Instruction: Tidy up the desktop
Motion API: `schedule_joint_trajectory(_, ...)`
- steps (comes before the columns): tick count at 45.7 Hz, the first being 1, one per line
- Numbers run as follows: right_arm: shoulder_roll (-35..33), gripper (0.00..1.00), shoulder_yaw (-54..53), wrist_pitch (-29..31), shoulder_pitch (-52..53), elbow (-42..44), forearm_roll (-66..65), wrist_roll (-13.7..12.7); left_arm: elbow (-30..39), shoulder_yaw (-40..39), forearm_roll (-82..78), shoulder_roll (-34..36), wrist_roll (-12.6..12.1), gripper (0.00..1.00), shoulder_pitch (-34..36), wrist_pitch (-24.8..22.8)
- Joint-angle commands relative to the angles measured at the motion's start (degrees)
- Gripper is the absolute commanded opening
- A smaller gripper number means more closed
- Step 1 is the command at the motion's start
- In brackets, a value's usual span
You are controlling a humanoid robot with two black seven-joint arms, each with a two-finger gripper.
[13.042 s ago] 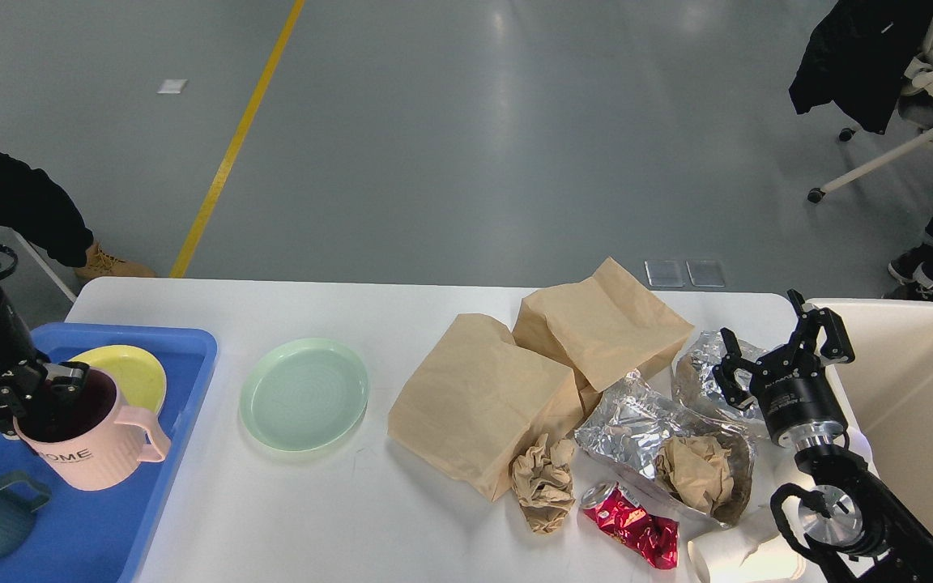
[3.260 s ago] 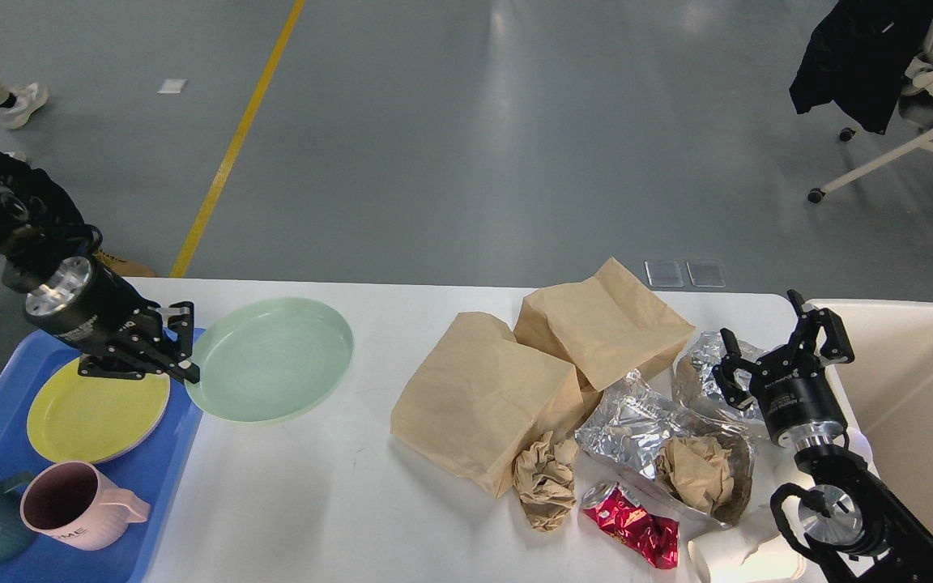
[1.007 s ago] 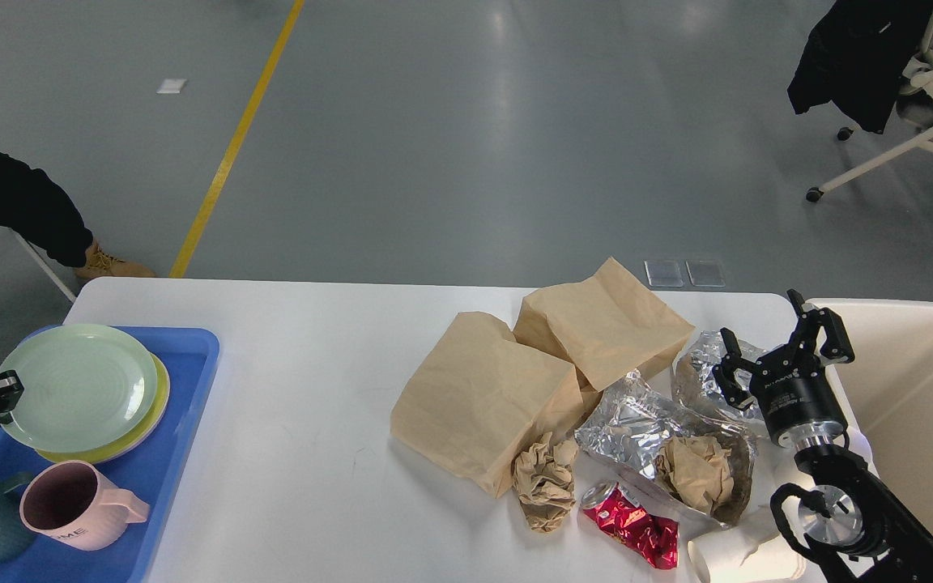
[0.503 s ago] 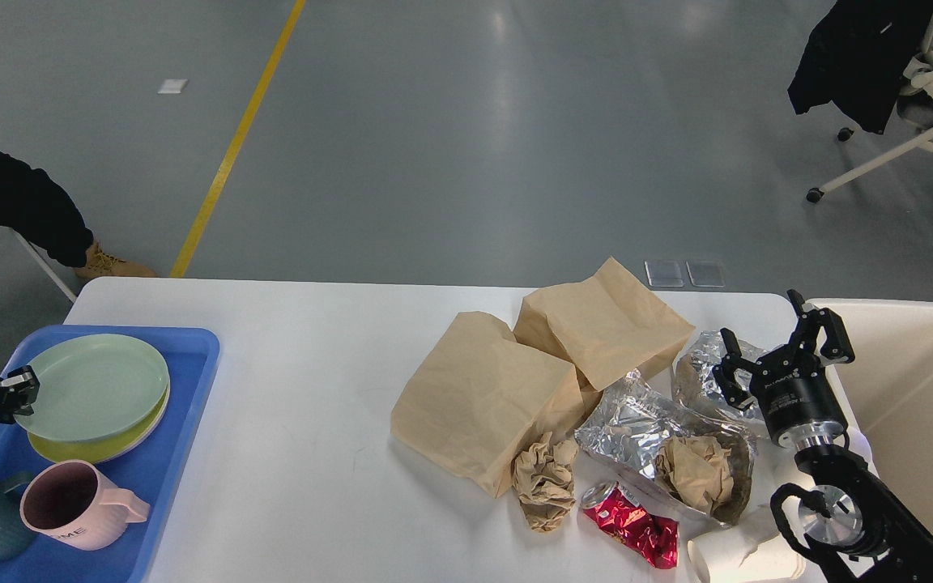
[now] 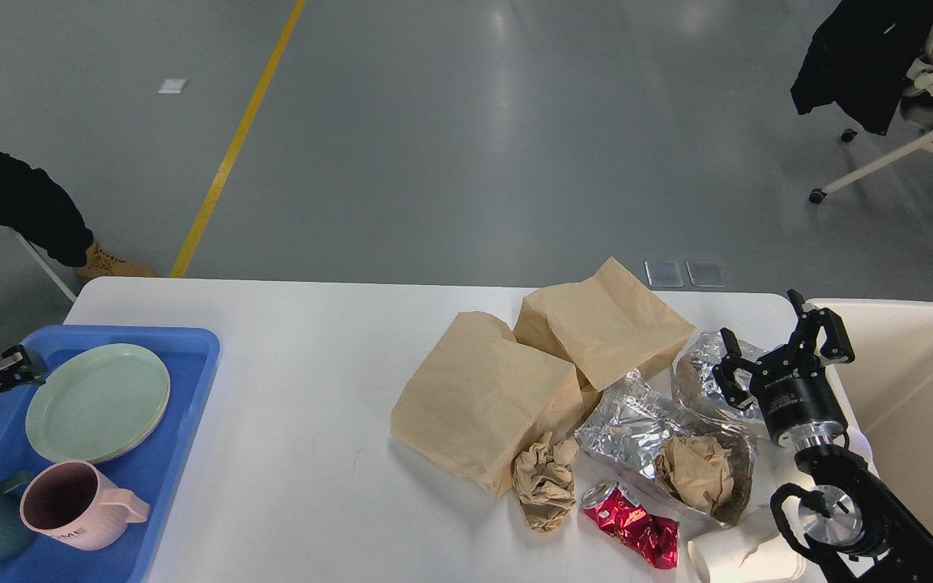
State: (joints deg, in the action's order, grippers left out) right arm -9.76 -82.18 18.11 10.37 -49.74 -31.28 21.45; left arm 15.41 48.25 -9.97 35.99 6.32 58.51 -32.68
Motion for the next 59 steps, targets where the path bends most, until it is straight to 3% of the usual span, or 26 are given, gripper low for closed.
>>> schedule_joint_trajectory(1,0.0,1.0,0.0,0.0,0.0,0.0,-0.01,0.0,6.2,0.97,-0.14,5.65,-0.08,0.96,3.88,-1.68)
schedule_joint_trajectory(5,0.0,1.0,0.0,0.0,0.0,0.0,-0.01,0.0,10.95,1.41,-0.58,10.49,-0.08,0.96,7.4,-2.57)
schedule_joint_trajectory(10,0.0,1.0,0.0,0.0,0.0,0.0,-0.01,0.0,12.01,2.02,-0.67,14.27,-0.08,0.96,11.97,-2.83)
schedule_joint_trajectory(24,0.0,1.0,0.0,0.0,0.0,0.0,-0.01,0.0,14.56,-4.12,0.04,16.48,0.36,0.96,18.21,-4.76)
schedule_joint_trajectory(31,0.0,1.0,0.0,0.0,0.0,0.0,-0.01,0.0,14.21,-13.61,0.56,16.39,0.53,0.96,18.66,-4.85)
schedule_joint_trajectory(43,0.0,1.0,0.0,0.0,0.0,0.0,-0.01,0.0,14.38,-40.66,0.92,15.16,0.98,0.96,17.52,-4.94)
schedule_joint_trajectory(53,0.0,1.0,0.0,0.0,0.0,0.0,-0.01,0.0,13.77,-60.45,3.11,6.73,1.06,0.96,11.28,-4.68)
schedule_joint_trajectory(59,0.0,1.0,0.0,0.0,0.0,0.0,-0.01,0.0,13.68,-68.19,6.01,2.51,0.8,0.96,6.62,-0.99)
